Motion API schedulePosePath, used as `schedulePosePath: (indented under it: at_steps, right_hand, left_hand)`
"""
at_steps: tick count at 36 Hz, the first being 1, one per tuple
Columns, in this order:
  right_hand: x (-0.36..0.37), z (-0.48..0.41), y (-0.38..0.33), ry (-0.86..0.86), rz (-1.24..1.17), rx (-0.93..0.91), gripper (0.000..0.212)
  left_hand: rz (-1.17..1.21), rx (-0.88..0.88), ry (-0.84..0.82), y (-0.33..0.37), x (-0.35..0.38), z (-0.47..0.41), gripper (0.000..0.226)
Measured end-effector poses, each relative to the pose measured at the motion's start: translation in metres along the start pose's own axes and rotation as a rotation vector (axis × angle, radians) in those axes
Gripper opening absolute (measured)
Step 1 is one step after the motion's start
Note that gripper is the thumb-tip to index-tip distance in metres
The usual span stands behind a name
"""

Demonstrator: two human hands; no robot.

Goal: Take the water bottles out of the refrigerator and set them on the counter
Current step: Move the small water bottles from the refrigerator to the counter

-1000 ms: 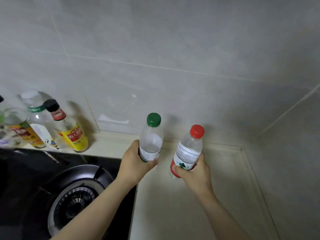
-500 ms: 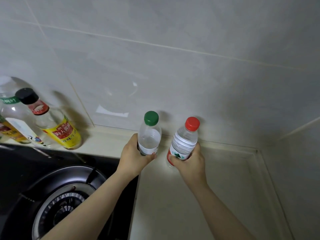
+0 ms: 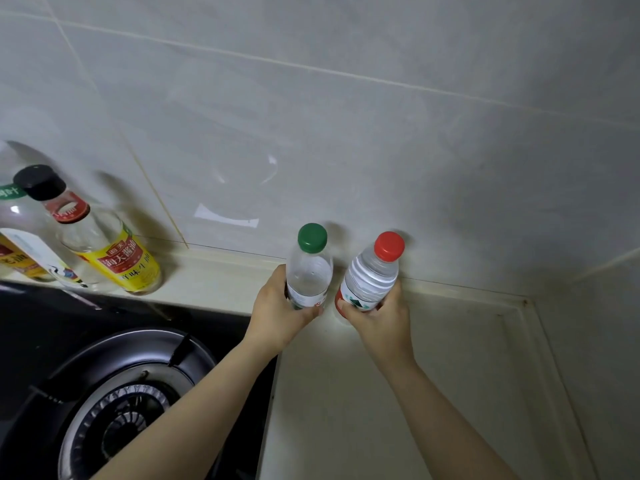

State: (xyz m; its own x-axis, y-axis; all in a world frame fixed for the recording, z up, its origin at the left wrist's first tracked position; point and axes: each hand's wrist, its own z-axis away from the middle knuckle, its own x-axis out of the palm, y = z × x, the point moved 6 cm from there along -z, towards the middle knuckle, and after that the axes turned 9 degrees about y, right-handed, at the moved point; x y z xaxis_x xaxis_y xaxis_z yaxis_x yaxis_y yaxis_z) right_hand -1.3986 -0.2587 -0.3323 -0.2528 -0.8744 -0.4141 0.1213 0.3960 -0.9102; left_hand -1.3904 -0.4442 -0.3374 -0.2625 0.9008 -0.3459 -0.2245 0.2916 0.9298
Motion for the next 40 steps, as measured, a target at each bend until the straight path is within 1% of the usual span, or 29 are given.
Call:
schedulePosePath:
  at_steps: [10,14,17,20,22,23,25,28,31,37,40]
  right_hand:
    - [0.000,0.002,0.002,-0.034,0.003,0.008,0.066]
    - [-0.003,0.006,-0.002,-0.047,0.022,0.018,0.065]
    - [-0.009,0.013,-0.007,-0.028,0.059,0.025,0.063]
    - [-0.019,0.027,-0.007,0.024,0.120,0.073,0.058]
    - [-0.027,0.039,-0.010,0.036,0.172,0.110,0.049]
    - [-0.030,0.046,-0.012,0.019,0.189,0.109,0.042]
    - [-0.033,0.062,-0.019,-0.064,0.228,0.090,0.036]
    - [-0.035,0.085,-0.031,-0.188,0.287,0.052,0.037]
    - [-0.040,0.106,-0.048,-0.234,0.289,0.004,0.036]
    - [-0.052,0.152,-0.092,-0.299,0.110,-0.090,0.030]
    - [-0.055,0.176,-0.112,-0.344,0.005,-0.126,0.029]
  left_hand:
    - [-0.023,0.012,-0.018,0.004,0.003,0.003,0.058]
    - [-0.013,0.025,-0.022,0.013,0.001,0.008,0.053]
    - [0.000,0.016,-0.009,0.017,-0.003,0.013,0.049]
    - [-0.009,-0.044,0.013,0.012,-0.011,0.025,0.058]
    - [-0.034,-0.073,0.015,0.010,-0.017,0.036,0.058]
    - [-0.051,-0.078,0.007,0.010,-0.020,0.043,0.056]
    - [-0.096,-0.075,-0.003,0.011,-0.028,0.059,0.053]
    - [-0.144,-0.074,0.016,0.014,-0.046,0.086,0.053]
    - [-0.160,-0.062,0.019,0.022,-0.065,0.116,0.051]
    - [-0.100,-0.040,0.116,0.045,-0.109,0.177,0.044]
    - [-0.064,-0.021,0.212,0.058,-0.133,0.210,0.038]
